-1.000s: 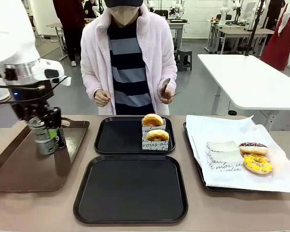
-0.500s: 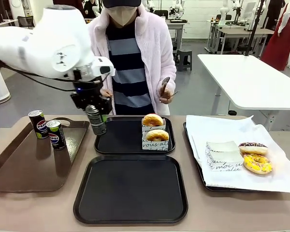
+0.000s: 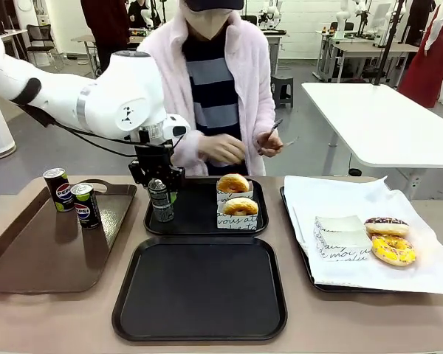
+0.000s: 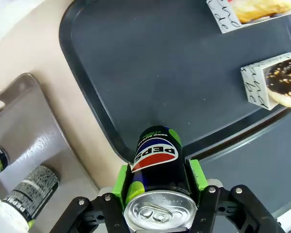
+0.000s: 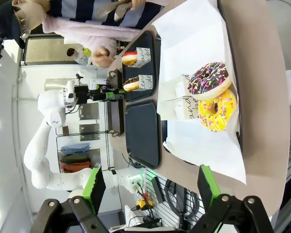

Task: Set up donuts and drinks on trays.
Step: Pick up one Pepsi coke and place it on the Flat Tray.

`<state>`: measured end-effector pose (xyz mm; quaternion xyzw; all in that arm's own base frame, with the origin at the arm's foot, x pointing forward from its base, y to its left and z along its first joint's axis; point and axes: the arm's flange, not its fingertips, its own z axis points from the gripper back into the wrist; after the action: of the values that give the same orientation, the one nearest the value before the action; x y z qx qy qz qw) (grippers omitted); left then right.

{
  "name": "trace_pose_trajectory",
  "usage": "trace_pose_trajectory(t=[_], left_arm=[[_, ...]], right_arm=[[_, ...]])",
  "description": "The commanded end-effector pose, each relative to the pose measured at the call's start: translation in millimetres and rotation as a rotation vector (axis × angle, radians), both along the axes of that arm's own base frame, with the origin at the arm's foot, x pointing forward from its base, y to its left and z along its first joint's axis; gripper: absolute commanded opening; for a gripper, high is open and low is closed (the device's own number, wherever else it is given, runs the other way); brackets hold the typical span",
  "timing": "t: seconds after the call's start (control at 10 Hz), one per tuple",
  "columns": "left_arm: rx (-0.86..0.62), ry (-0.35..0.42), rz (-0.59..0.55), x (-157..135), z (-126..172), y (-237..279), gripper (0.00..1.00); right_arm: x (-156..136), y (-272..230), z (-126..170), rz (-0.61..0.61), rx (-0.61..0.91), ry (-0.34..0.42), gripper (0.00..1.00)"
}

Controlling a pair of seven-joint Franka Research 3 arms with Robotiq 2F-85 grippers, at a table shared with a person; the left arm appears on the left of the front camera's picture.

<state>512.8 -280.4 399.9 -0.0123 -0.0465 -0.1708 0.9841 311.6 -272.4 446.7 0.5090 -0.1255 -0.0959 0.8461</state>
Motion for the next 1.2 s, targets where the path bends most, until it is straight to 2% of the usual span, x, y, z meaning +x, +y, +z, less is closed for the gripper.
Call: trace_pose_trajectory(t=[0.0,0.6,0.7,0.8,0.9,1.0,1.1], left_arm=[[0.027,-0.018,0.027,11,-5,-4,0.59],[0.044,-0.021,0.03,15,-16,-2,0.59],[0.05,-0.021,0.02,15,-16,-2,0.69],[0.051,-0.024,0.013,14,-16,-3,1.0],[0.05,-0.024,0.009,12,-15,-3,0.89],[0.053,-0.027,-0.001,7,-8,-2,1.0],[0.064,-0.029,-0.003,-2,1,2,1.0]], right_arm=[[0,0,1,0.002,0.01,-0.01,1.0],[0,0,1,0.002,0.01,-0.01,1.0],[0,0,1,0.002,0.01,-0.01,1.0],[0,0,1,0.002,0.01,-0.01,1.0],[0,0,1,0.002,0.01,-0.01,1.0],[0,0,1,0.002,0.01,-0.01,1.0],[0,0,1,0.002,0.01,-0.01,1.0]])
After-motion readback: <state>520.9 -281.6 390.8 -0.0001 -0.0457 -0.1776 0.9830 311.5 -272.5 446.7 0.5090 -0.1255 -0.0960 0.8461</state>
